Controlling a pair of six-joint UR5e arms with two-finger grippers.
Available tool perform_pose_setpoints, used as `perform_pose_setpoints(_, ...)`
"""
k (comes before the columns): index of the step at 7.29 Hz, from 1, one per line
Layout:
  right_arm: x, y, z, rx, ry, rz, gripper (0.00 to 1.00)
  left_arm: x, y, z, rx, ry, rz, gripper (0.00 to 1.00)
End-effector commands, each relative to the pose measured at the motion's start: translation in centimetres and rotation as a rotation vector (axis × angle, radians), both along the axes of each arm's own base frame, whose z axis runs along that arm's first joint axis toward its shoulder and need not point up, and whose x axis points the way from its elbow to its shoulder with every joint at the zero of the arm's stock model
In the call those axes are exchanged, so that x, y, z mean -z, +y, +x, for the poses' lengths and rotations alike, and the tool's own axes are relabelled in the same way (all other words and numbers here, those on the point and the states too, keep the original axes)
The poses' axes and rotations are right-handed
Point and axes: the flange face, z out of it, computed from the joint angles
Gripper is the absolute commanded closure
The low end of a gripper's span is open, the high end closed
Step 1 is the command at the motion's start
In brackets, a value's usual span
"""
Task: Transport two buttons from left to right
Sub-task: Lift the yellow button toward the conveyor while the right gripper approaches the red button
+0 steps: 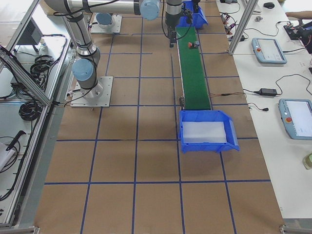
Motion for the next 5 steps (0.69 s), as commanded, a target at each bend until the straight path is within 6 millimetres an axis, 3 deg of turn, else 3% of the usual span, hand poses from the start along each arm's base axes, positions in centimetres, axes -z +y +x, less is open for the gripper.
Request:
perform_pose_setpoints(1,0.1,0.0,0.0,0.000,0.000,0.002,0.00,-4.7,1.6,-0.2,-0.002,0.001,0.018,0.68)
perform_pose_setpoints(2,0.1,0.0,0.0,0.000,0.000,0.002,0.00,-6.8,2.6,-0.4,-0.002,0.003,0.035,0.68)
perform_pose_setpoints(5,0.4,-0.1,0.0,0.000,-0.002,0.004,0.00,-16.4,7.9,-1.6,-0.006,0.009,0.067,0.67)
